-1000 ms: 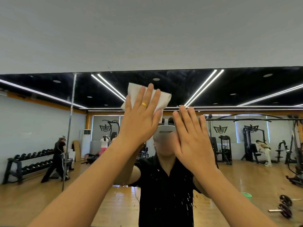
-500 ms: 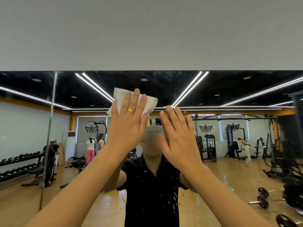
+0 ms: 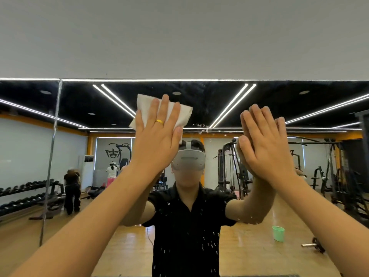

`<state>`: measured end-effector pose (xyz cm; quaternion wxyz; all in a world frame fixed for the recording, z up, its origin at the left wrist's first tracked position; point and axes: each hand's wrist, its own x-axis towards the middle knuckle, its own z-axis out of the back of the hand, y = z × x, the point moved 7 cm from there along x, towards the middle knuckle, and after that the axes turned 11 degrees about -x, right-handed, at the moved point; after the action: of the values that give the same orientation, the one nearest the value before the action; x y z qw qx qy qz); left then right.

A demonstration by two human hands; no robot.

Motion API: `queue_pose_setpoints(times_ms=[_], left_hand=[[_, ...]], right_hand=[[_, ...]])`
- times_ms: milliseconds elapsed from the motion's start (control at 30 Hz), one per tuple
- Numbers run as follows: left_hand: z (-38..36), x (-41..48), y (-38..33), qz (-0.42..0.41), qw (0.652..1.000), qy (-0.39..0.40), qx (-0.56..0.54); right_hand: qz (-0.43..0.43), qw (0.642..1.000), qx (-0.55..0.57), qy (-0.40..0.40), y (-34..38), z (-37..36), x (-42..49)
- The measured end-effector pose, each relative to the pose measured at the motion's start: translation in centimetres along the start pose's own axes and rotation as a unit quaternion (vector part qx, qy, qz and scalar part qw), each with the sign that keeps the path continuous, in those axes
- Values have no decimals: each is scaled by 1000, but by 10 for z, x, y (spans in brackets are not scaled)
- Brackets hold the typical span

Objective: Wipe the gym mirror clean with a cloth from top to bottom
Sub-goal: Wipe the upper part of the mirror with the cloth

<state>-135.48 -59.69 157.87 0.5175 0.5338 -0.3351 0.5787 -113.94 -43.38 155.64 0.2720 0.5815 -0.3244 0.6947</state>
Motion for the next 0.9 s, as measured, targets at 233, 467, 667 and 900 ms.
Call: queue_pose_setpoints(times_ms=[233,467,667,900], left_hand=[[-2,53,-17,27,999,1,-18],[-23,-45,-42,13,999,7,-43],[-23,-23,-43,27,999,6,-21],[-19,56,-62,26,999,-5,-25]], right_hand=[[5,1000,11,-6,-2,-2,0],[9,1000,13,-12,-3,-2,0],[11,1000,22,-17,-3,-1,-1],[8,999,22,-23,-4,0,-1]])
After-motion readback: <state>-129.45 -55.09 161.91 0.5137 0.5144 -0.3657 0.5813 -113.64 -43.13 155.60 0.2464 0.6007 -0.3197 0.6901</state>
